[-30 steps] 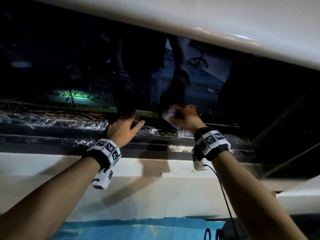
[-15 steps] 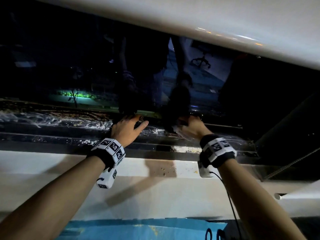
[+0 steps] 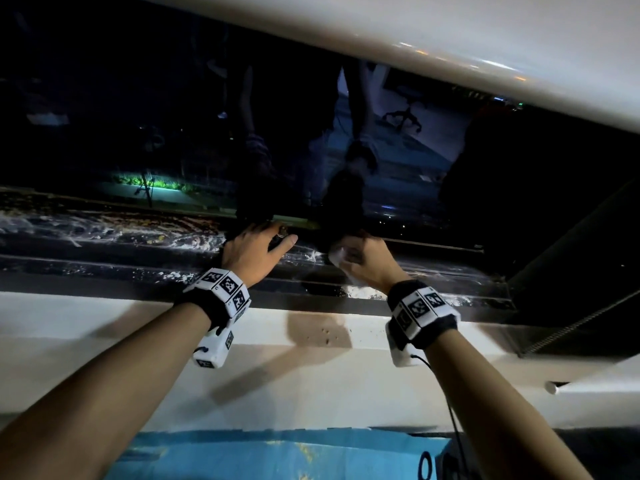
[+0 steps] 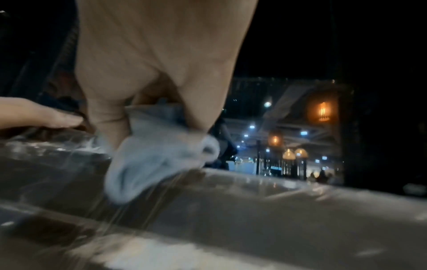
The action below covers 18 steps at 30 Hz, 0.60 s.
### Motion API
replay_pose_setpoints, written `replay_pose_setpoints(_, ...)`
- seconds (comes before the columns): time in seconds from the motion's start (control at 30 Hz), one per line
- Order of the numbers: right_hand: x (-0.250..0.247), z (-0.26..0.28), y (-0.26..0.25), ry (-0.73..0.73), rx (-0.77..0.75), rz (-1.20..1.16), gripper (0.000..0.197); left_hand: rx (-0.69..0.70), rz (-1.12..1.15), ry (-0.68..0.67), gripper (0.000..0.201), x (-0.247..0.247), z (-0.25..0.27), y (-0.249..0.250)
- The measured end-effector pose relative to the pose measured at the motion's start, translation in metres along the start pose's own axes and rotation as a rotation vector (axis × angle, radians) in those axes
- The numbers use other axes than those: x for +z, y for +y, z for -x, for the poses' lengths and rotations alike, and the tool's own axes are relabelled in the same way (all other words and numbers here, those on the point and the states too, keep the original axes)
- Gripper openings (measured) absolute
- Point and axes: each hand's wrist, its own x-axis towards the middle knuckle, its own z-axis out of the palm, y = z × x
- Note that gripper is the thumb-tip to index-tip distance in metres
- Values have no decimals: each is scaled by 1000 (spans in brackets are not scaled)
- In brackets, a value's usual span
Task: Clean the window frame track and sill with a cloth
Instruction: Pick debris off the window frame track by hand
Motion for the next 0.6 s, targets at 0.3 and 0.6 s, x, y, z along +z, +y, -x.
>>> replay_pose_setpoints(0.3,-44,9,54,126,187,70,33,-3,-15,12,51,-1,2,2)
replay_pose_setpoints(0.6,5,19,10,114,140,-18,9,-6,-8,1,54,3,-2,0)
